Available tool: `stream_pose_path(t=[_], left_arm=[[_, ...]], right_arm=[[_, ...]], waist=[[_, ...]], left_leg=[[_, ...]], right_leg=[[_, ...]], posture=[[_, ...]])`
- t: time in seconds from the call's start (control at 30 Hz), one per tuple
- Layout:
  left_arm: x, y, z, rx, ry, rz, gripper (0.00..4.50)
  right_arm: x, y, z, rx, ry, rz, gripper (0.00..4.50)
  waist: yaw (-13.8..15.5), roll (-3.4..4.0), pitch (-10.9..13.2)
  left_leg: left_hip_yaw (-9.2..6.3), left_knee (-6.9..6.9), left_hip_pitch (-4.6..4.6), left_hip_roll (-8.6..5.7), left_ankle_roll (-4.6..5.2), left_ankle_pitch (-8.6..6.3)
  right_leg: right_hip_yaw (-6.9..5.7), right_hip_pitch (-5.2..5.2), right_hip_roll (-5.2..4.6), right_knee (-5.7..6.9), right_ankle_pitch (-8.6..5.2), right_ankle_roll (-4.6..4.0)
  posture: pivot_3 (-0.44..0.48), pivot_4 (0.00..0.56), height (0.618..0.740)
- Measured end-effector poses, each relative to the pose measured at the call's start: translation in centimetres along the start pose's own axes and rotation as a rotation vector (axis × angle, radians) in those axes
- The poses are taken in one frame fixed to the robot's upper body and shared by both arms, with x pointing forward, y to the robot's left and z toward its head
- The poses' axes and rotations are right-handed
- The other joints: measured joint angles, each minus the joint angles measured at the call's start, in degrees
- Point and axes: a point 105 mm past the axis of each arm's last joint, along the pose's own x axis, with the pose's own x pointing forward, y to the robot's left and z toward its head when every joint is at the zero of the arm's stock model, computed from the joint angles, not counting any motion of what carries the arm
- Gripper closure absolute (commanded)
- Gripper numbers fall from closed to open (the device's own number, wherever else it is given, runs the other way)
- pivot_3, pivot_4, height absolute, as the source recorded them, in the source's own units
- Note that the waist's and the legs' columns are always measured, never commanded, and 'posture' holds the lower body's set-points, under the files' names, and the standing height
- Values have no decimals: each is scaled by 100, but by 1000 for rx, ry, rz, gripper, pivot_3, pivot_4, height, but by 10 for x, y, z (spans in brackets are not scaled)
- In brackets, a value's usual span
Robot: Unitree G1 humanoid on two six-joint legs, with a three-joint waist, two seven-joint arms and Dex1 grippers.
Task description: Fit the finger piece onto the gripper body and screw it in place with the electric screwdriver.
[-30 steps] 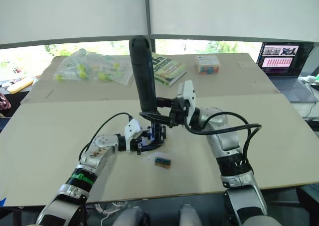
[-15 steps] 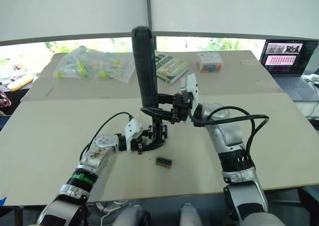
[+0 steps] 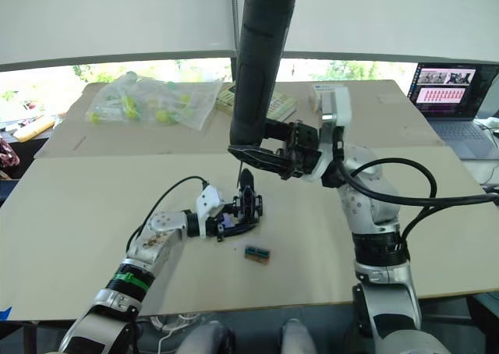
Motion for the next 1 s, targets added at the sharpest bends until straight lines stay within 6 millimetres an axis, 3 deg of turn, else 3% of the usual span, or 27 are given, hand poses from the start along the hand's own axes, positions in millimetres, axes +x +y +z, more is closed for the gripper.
stream_pose_path(t=[0.03, 0.2, 0.43, 0.63, 0.7, 0.83, 1.0], left_arm=[[-1, 0, 0, -1, 0, 4, 135], [-15, -1, -3, 11, 11, 14, 58], [-81, 0, -16, 10, 78, 70, 58], [-152, -5, -28, 18, 107, 91, 58], [-167, -10, -30, 10, 125, 62, 58], [-164, -15, -19, 40, 91, 3, 58], [-134, -21, 3, 88, 54, -83, 58]], right_arm=[[0, 2, 5, -11, -12, 8, 2544], [-6, 15, 31, -59, -10, 32, 2544], [-82, 17, 8, -8, 227, -173, 2544], [-155, 31, -8, 26, 386, -348, 2544], [-168, 35, -11, 16, 416, -380, 2544], [-165, 37, -12, -19, 394, -388, 2544], [-134, 40, -6, -65, 302, -349, 2544]], waist=[[0, 0, 0], [-65, 0, 0], [-78, 7, 5], [-53, 7, 9], [-49, 10, 10], [-39, 11, 12], [2, 10, 13]], left_leg=[[0, -1, 0, 0, 0, 0], [0, -7, 3, 6, -1, -1], [2, -19, 7, 7, -1, -1], [4, -23, 3, 4, 0, -1], [6, -22, 4, 4, 0, -1], [8, -21, 5, 4, 1, -1], [9, -20, 2, 1, 1, -1]], right_leg=[[0, 0, 0, 0, 0, 0], [-3, -2, -5, -2, 0, 0], [-1, -6, -43, -7, -3, -4], [-4, -7, -52, -15, -5, -8], [-5, -7, -52, -14, -6, -8], [-8, -5, -27, -12, -6, -7], [-7, -4, -15, -12, -5, -3]], posture=[[0, 150, 740], [0, 150, 740], [0, 150, 740], [0, 150, 740], [0, 150, 740], [0, 150, 740], [0, 150, 740]])
